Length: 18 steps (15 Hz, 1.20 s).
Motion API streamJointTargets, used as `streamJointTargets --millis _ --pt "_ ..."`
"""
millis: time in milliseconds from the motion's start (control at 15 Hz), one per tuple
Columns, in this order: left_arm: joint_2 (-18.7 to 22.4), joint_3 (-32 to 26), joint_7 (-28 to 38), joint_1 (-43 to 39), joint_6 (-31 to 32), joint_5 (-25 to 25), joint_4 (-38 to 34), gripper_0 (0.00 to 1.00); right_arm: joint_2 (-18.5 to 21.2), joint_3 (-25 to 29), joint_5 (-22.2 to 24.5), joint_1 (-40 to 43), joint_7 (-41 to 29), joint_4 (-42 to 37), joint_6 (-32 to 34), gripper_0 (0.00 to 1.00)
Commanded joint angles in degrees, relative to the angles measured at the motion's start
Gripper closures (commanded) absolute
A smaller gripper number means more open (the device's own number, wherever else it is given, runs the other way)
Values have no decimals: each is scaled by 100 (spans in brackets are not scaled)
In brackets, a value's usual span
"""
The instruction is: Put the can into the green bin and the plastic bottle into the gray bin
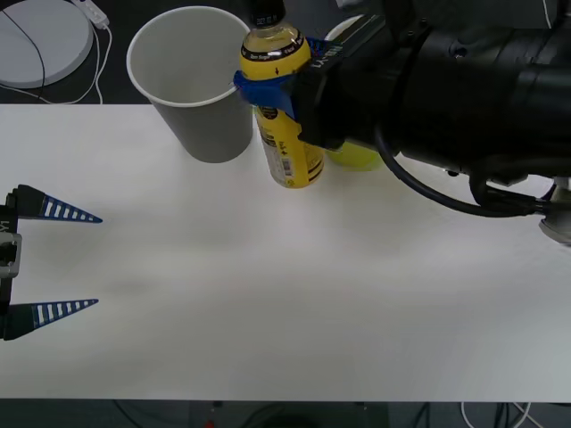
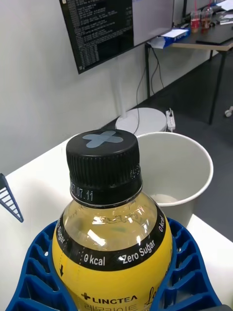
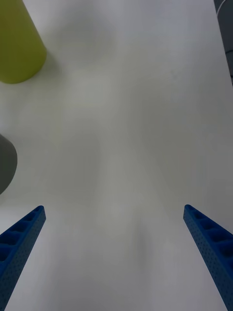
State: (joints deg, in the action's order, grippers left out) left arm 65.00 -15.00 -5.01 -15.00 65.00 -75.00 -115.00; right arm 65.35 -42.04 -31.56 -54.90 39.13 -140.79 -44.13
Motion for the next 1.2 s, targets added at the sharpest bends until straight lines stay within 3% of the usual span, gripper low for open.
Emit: streamJointTargets --millis 67,533,1200 --pt "0 0 1 0 0 0 0 0 -427 -296 -184 -557 -19 438 -360 100" --pt "0 0 1 0 0 0 0 0 -1578 -331 -931 -1656 112 1607 -1441 100" --pt "0 0 1 0 0 0 0 0 -2826 -700 -1010 -2702 235 3936 -1467 100"
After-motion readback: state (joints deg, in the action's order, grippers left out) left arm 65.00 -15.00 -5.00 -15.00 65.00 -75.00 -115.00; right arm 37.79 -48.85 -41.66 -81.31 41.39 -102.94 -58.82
